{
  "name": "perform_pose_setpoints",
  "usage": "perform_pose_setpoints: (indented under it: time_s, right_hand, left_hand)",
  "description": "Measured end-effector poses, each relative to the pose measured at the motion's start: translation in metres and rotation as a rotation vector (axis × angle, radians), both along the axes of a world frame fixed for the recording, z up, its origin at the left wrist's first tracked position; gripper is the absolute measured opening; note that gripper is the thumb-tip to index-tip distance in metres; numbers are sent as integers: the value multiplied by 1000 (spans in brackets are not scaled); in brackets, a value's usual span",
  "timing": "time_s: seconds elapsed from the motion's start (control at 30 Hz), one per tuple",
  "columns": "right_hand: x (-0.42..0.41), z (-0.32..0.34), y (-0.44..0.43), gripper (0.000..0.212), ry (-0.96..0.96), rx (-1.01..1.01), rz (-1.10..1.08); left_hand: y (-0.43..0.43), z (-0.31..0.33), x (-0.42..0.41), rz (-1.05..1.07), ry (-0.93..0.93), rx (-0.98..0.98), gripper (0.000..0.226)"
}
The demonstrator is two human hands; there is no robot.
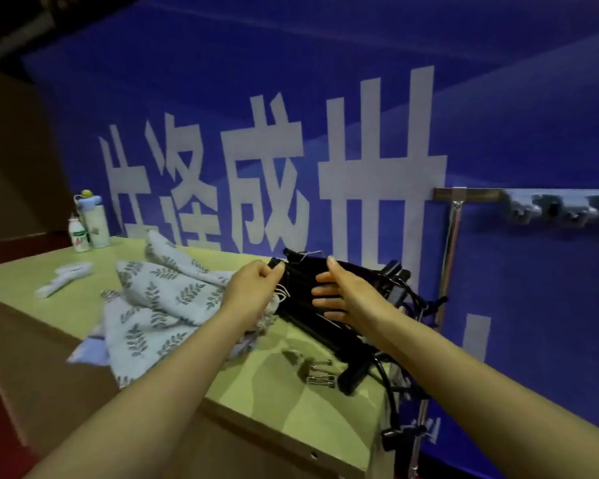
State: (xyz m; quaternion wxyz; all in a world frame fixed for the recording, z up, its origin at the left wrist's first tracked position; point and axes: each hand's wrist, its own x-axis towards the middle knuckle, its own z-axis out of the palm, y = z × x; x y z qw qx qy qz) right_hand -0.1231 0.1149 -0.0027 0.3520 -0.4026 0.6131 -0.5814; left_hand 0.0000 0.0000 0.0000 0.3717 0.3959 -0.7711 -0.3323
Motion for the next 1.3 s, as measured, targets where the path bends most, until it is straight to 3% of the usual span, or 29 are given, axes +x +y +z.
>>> perform_pose_setpoints:
  time_s: [0.17, 0.4, 0.57, 0.73, 0.83, 0.9, 1.17, 1.3]
  right_hand:
    - [33, -3, -37, 57, 4, 37, 40]
    - [39, -25, -82, 60, -90, 105, -13]
    - [32, -34, -99, 65, -208, 100, 10]
    - [33, -29, -105, 49, -156, 0, -5]
    - [36, -12, -101, 35, -23, -73, -46]
    - [40, 0, -98, 37, 98, -116, -70]
    - [85, 52, -78, 49, 390, -156, 4]
    - [131, 69, -65, 42, 478, -150, 154]
  left_hand:
    - [-28, -10, 40, 105, -129, -52, 30]
    - [-51, -38, 24, 85, -314, -116, 47]
    - [-58, -44, 6, 194, -425, -317, 26]
    - [-61, -23, 10, 175, -157, -278, 30]
    - [-59, 5, 24, 94, 135, -109, 33]
    - [-57, 23, 36, 77, 246, -57, 33]
    - [-28, 84, 100, 180, 391, -192, 36]
    - [0, 109, 142, 277, 492, -304, 37]
